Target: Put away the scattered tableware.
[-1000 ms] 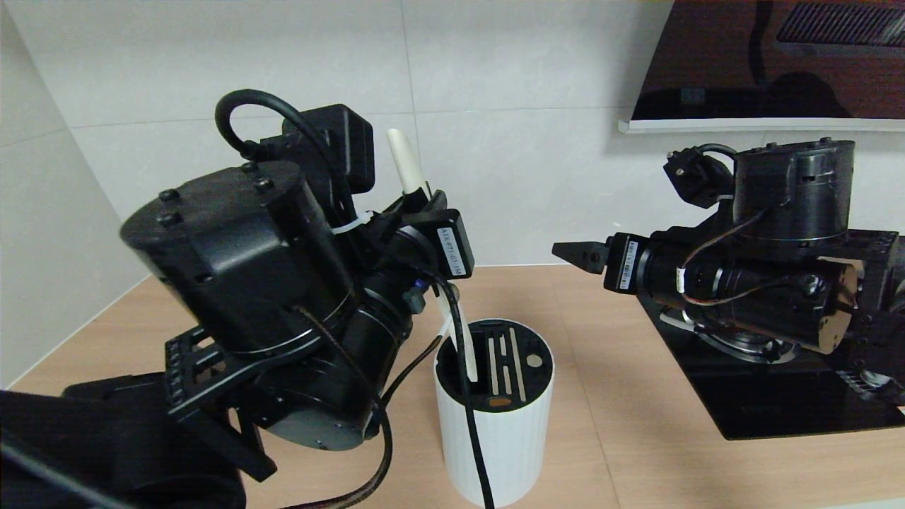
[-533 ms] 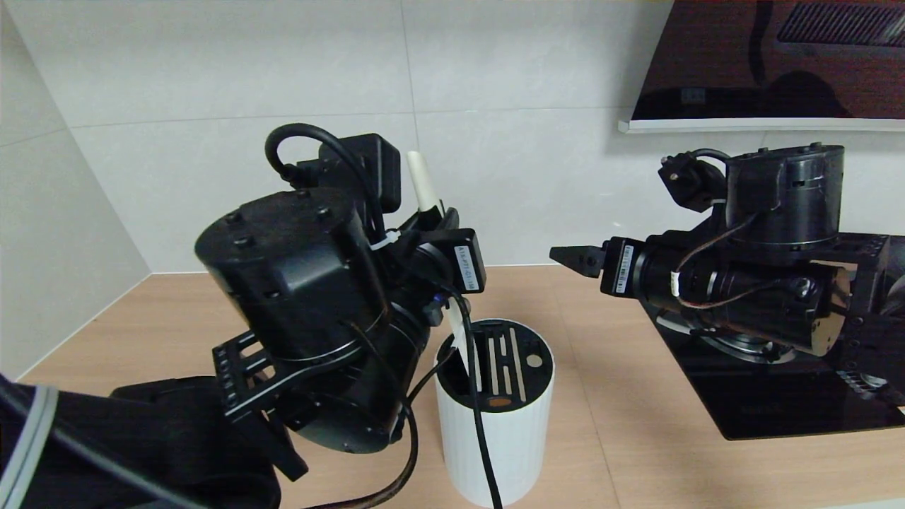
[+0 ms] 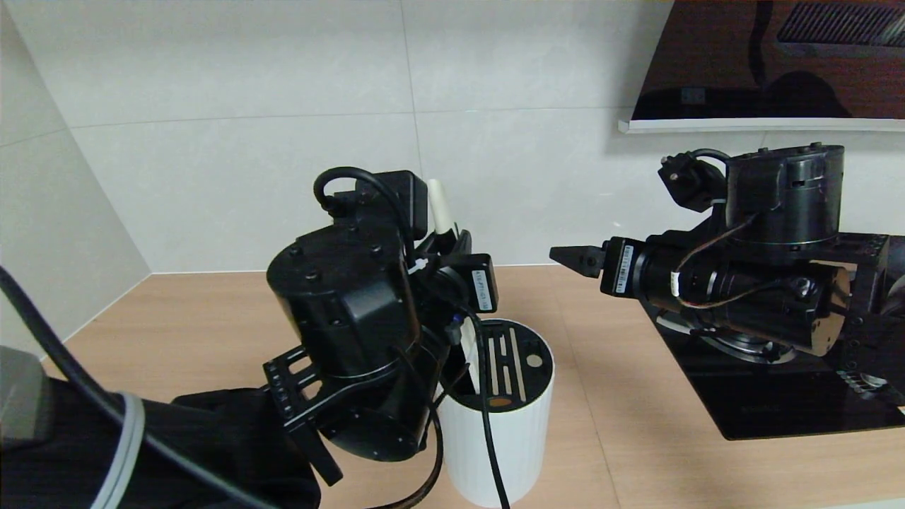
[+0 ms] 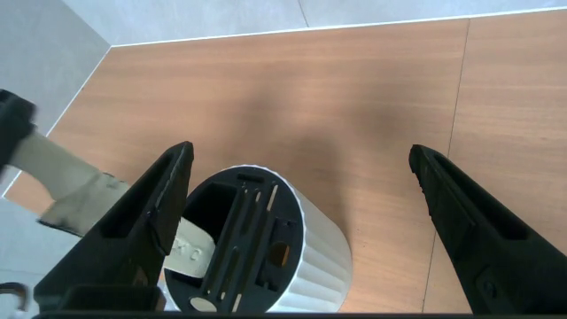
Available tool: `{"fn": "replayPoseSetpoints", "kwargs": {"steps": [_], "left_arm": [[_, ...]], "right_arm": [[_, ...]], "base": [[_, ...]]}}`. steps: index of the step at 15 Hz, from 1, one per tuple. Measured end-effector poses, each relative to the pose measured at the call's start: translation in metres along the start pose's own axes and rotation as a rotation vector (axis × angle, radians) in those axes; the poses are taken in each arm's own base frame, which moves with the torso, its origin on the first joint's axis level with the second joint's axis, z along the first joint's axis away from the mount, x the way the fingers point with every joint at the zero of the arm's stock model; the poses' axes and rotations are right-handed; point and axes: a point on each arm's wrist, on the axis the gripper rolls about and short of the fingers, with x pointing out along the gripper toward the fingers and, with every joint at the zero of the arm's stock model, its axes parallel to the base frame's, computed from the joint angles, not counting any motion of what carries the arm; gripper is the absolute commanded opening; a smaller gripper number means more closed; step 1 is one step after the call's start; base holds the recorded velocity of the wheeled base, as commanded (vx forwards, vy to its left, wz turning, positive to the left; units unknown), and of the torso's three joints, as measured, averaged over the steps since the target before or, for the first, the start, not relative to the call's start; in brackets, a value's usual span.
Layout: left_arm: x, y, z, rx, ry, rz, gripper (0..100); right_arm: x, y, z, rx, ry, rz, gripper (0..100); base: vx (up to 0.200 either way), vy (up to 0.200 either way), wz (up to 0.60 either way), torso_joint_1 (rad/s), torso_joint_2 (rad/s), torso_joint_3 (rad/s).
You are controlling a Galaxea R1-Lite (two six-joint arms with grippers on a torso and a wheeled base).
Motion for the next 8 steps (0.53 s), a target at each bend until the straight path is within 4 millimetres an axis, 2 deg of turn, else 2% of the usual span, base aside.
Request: {"fn": "replayPoseSetpoints", "kwargs": {"steps": [8], "left_arm": [[0.004,-0.002,-0.023,0.042,0.048,-0.003,0]], "right_arm": [[-0.001,0.000,0.000,0.001,-0.002,0.000,100]], "base": [[0.000,0.000,0.00,0.000,0.00,0.000]]}}
